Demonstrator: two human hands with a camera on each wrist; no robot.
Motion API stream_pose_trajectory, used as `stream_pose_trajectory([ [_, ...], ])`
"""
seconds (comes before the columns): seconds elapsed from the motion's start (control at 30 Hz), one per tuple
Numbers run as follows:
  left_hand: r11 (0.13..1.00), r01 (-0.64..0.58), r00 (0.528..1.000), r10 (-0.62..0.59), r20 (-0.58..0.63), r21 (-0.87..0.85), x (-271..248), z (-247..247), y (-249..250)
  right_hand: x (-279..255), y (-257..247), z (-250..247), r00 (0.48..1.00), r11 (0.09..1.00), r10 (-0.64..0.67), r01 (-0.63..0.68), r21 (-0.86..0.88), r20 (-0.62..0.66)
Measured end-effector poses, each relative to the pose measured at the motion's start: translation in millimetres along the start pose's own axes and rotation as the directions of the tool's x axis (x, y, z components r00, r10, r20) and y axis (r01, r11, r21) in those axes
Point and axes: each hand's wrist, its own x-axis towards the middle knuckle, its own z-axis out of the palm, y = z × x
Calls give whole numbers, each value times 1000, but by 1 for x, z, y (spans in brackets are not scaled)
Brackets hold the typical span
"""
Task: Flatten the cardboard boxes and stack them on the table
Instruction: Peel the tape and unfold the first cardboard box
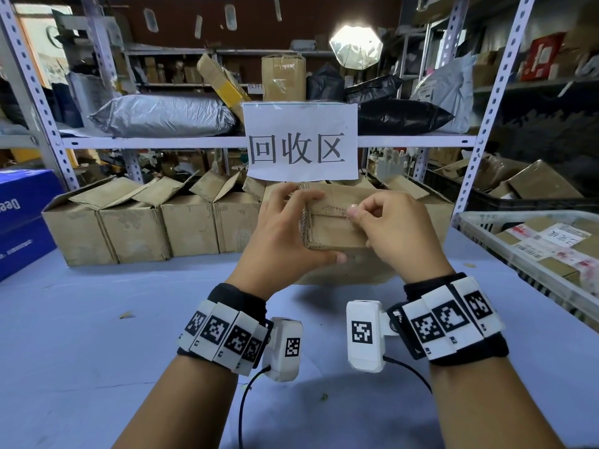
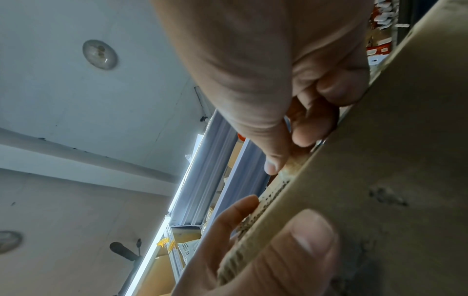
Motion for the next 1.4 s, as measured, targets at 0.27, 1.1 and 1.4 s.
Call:
stream_pose_trajectory([
  [0.27,1000,-9,1000,9,-13,-3,1,-1,-7,-3,4,-6,998,998,-65,65,8,-15],
  [1.1,999,-20,1000,20,16,-26,1,-2,-7,5,11,-3,998,996,-34,30,-82,-54],
  [1.4,999,-9,1000,9,-3,-31,1,0,-10,5,11,0,993,999,-3,-3,-48,-118],
])
